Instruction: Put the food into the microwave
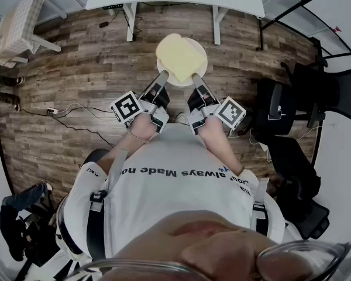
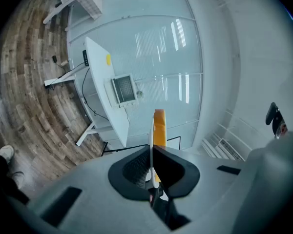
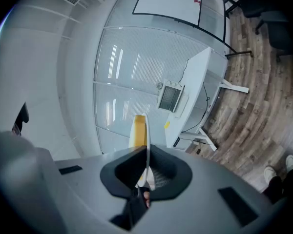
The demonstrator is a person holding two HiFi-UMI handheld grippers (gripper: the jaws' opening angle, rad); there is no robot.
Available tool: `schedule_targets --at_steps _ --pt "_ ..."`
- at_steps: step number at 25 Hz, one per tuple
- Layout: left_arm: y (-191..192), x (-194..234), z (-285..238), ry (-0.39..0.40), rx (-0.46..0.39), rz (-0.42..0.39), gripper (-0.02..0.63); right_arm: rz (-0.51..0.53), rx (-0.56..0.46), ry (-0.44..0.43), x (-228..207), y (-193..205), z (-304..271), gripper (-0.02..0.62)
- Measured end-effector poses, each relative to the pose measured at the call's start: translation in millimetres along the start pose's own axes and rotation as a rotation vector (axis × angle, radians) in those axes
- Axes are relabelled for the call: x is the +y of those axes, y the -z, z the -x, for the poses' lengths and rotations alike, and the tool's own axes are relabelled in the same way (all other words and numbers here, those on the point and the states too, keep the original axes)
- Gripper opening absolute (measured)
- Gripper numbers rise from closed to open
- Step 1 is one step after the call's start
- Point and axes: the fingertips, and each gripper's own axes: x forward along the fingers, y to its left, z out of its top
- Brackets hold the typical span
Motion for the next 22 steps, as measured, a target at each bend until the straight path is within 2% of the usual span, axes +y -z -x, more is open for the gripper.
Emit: schedule_targets --at_steps 6,8,10,14,18,22 --pt "-13.8 0.4 5.7 0.017 -0.003 0.006 0.018 0.039 0.001 0.012 3.2 8.2 -10.9 0.024" --pt "-18.8 -1.9 4.8 0.043 -0.010 0.034 0.018 0.053 0.003 0.016 4.1 10.6 -16.8 0.025" --pt "-26.0 -1.8 5.6 0.058 -0.013 0.049 0.018 0.047 0.007 0.012 5.8 15.5 -24.3 0.025" --pt "-45.7 11.4 14.2 0.021 0.006 -0.001 0.018 0.034 0.004 0.018 8.2 25.6 -40.7 0.025" --pt "-58.3 10.0 19.4 0.065 0.003 0.067 0.018 0.017 -0.014 0.021 10.6 38.7 -52.8 0.025" --pt "-66.1 16.9 25.9 0.057 0.029 0.051 0.018 0.019 -0.032 0.025 10.6 47.2 -57.9 0.025"
